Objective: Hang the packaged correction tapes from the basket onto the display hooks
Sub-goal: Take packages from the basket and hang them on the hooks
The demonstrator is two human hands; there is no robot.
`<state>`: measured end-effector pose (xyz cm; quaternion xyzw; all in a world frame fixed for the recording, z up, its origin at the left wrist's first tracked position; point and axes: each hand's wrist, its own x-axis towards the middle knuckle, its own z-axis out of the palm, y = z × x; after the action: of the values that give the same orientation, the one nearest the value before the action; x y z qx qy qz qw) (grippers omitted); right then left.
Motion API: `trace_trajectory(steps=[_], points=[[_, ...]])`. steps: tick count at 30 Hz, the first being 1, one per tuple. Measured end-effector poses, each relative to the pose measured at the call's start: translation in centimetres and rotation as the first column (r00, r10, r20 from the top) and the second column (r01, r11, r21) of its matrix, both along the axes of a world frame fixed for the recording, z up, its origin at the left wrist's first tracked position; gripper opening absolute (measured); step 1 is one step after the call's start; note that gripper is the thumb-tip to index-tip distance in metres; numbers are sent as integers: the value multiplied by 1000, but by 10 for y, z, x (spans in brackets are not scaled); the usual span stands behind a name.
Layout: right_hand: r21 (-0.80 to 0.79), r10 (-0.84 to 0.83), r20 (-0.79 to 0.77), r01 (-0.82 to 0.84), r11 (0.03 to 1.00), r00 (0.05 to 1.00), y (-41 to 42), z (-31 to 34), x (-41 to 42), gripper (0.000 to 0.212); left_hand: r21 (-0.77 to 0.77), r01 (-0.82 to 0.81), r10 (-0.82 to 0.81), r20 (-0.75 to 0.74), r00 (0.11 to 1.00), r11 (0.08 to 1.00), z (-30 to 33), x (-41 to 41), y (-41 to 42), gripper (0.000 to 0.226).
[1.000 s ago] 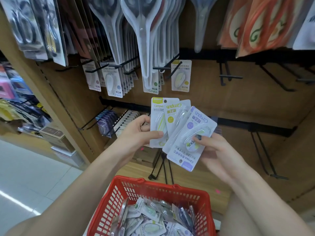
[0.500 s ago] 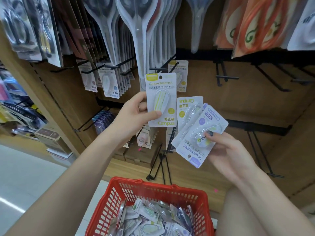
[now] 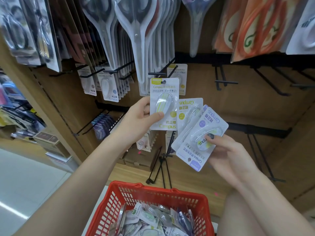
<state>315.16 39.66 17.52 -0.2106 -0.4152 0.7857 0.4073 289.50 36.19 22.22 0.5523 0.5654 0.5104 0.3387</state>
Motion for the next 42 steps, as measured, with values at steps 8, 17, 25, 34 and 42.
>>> trace_trajectory(steps=[8,17,25,34,42], points=[[-34,-17,-22,17,999,1000,17,-1,1,50,-104,-55,58,28,998,993,-13,8,62,36],[-70,-60,88,67,995,994,27,3,3,46,-214,-187,162,-132,978,959,-9,11,147,49],[27,-103,224,99,995,969,29,12,4,57,-361,-177,205,39,978,916,-11,8,165,64],[237,-43,322,-36,971,946,30,18,5,56,-399,286,-126,380,916,871,-22,12,61,63],[248,111,498,-264,932,860,28,31,15,54,-316,365,-298,243,923,876,-13,11,9,43]])
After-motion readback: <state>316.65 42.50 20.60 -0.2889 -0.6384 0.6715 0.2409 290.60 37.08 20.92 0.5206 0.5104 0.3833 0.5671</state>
